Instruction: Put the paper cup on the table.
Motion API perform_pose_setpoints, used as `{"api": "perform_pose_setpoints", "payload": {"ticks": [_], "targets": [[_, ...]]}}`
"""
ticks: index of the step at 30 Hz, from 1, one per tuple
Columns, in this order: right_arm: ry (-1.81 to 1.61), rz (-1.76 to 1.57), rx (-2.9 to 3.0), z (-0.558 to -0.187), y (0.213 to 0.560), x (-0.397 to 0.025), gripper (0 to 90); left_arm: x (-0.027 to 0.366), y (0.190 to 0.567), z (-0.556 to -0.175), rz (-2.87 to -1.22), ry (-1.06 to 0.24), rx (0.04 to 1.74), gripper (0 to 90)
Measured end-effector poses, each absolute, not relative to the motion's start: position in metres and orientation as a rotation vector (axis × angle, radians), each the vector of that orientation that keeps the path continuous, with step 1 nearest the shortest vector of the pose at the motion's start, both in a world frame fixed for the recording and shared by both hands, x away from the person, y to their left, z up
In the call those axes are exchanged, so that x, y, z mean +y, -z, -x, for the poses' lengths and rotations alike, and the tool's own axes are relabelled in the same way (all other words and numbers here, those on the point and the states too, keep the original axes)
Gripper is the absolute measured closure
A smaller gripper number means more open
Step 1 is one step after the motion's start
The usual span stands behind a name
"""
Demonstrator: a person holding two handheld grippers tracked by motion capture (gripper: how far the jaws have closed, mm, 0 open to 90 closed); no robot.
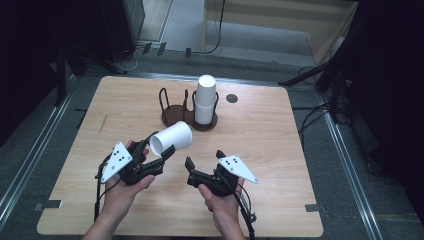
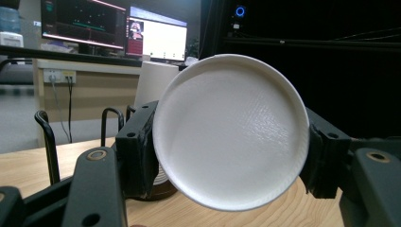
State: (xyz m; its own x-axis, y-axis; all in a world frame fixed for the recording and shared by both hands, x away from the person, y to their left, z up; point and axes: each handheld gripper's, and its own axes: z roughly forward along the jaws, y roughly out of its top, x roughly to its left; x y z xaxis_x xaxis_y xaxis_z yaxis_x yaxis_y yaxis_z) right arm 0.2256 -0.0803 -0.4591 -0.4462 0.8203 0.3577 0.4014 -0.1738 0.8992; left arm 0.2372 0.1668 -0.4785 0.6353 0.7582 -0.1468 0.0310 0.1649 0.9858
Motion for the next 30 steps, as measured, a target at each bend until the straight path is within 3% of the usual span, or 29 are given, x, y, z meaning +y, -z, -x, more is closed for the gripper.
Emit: {"api": "perform_pose_setpoints", "payload": {"ticks": [30], "targets": [[-2.060, -2.027, 1.417, -0.236, 0.454, -0.078, 1.4, 0.156, 0.486, -0.237, -1.345, -0.621, 0.713, 33.9]]}}
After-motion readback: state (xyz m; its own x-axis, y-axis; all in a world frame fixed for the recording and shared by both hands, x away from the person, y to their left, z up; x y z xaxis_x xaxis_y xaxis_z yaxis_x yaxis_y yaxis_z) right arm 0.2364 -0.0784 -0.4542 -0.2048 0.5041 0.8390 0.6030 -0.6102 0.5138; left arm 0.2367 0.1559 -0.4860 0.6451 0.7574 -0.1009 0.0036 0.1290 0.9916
